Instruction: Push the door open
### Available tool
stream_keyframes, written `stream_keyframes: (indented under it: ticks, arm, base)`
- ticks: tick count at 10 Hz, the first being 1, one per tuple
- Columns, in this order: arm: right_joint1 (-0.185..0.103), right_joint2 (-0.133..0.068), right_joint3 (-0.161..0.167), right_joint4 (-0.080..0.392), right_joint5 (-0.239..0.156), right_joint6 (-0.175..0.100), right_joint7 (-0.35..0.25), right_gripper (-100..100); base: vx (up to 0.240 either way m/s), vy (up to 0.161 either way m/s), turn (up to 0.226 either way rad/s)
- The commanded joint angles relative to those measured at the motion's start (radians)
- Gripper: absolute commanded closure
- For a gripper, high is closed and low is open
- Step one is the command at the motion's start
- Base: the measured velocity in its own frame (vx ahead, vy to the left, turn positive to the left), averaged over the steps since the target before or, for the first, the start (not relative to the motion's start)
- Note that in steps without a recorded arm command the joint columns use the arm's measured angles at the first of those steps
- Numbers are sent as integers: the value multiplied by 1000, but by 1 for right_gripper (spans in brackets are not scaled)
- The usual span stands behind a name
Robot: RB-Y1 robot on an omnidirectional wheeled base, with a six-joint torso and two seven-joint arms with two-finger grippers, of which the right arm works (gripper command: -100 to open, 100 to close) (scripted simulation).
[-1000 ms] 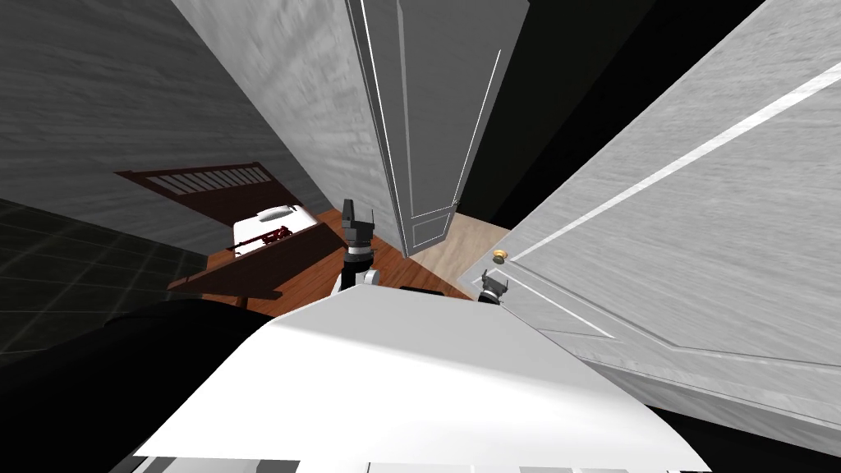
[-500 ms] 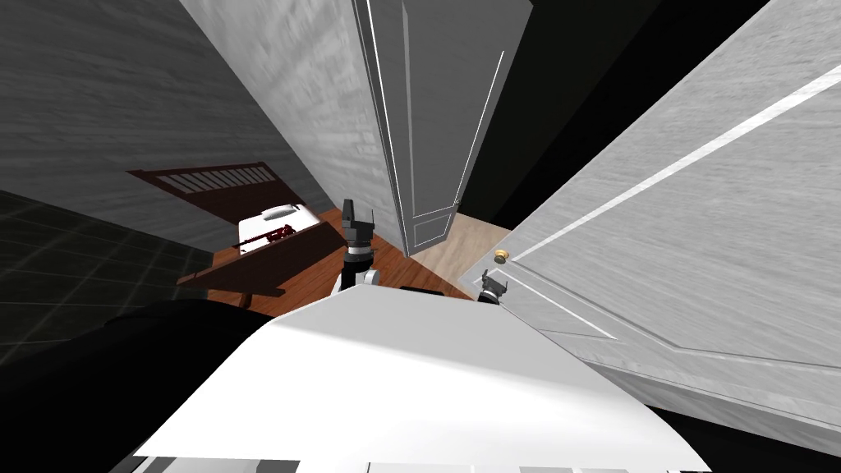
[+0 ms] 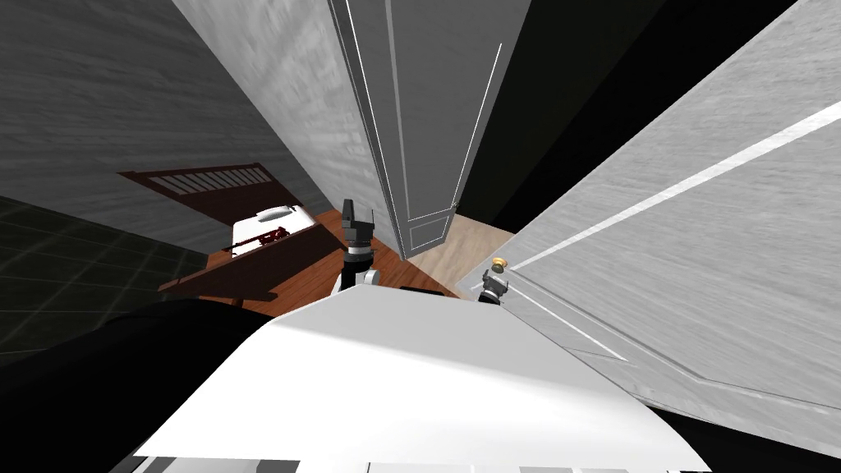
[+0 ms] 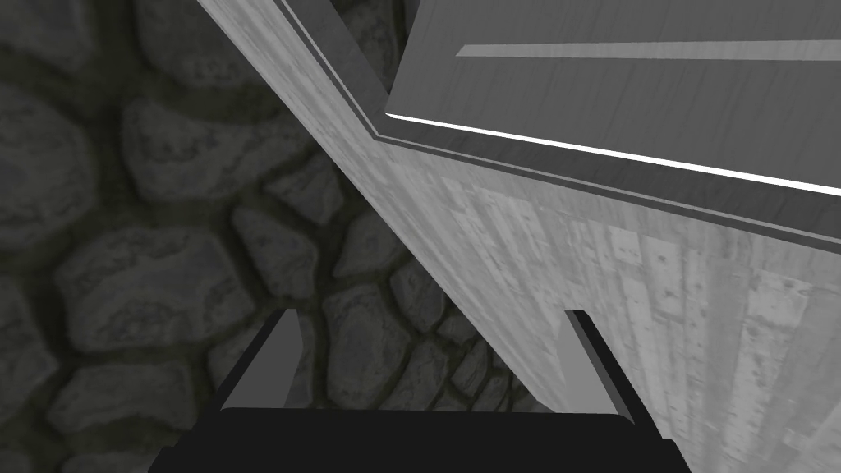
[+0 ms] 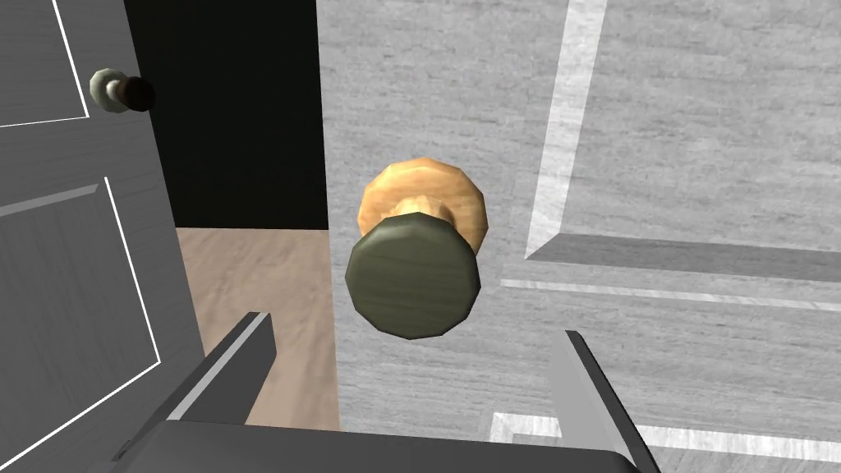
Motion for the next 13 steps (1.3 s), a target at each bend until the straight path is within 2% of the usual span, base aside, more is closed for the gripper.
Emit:
stream_keyframes:
  ticks: [1, 4, 5, 10, 13]
  arm:
    - [-5, 0, -3, 5, -2, -1, 2, -100]
    - [-9, 1, -6, 10, -3, -2, 2, -100]
    - [-9, 1, -6, 10, -3, -2, 2, 100]
    - [-9, 1, -6, 10, -3, -2, 2, 100]
    - [-25, -3, -38, 22, -22, -7, 30, 100]
  base:
    - [159, -125, 26]
    - [132, -96, 19]
    - [-8, 6, -10]
    - [-13, 10, 0]
    - [117, -42, -17]
